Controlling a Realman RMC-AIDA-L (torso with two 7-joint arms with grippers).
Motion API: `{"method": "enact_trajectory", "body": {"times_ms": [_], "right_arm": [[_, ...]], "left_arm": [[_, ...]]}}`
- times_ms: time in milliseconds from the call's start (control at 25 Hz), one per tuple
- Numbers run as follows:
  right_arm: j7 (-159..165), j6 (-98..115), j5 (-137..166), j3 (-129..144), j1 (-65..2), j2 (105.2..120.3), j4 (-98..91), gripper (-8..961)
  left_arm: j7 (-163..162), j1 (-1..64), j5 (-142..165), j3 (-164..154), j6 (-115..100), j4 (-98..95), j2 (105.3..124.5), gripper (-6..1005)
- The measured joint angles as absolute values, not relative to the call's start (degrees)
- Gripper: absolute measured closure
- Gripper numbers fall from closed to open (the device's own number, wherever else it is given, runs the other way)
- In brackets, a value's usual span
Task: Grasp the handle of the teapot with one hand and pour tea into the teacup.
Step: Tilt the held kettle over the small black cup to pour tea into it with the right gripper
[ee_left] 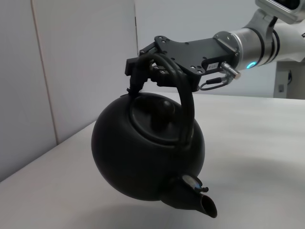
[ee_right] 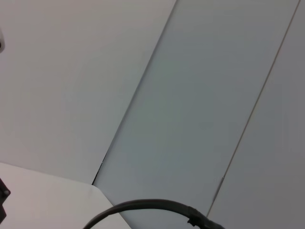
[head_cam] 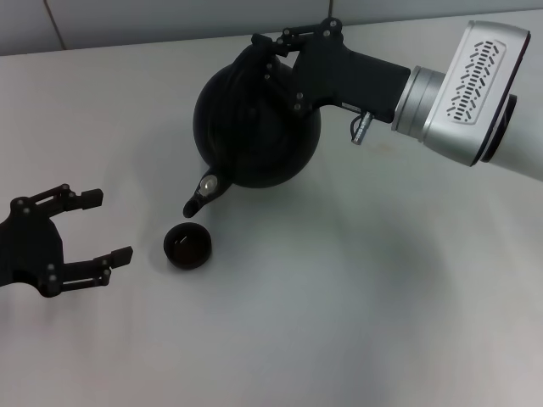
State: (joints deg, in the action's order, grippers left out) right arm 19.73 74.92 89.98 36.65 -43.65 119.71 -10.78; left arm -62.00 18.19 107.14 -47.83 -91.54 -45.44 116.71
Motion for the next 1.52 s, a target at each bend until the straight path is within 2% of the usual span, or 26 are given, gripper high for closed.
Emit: {"method": "enact_trajectory", "body": {"times_ms": [1520], "right_arm": [[16.0, 74.6, 90.2, 37.9, -44.7, 119.71, -11.0, 851]], "left_arm": [[-62.1, 18.2, 107.1, -47.7, -90.2, -45.4, 116.65, 133]]}}
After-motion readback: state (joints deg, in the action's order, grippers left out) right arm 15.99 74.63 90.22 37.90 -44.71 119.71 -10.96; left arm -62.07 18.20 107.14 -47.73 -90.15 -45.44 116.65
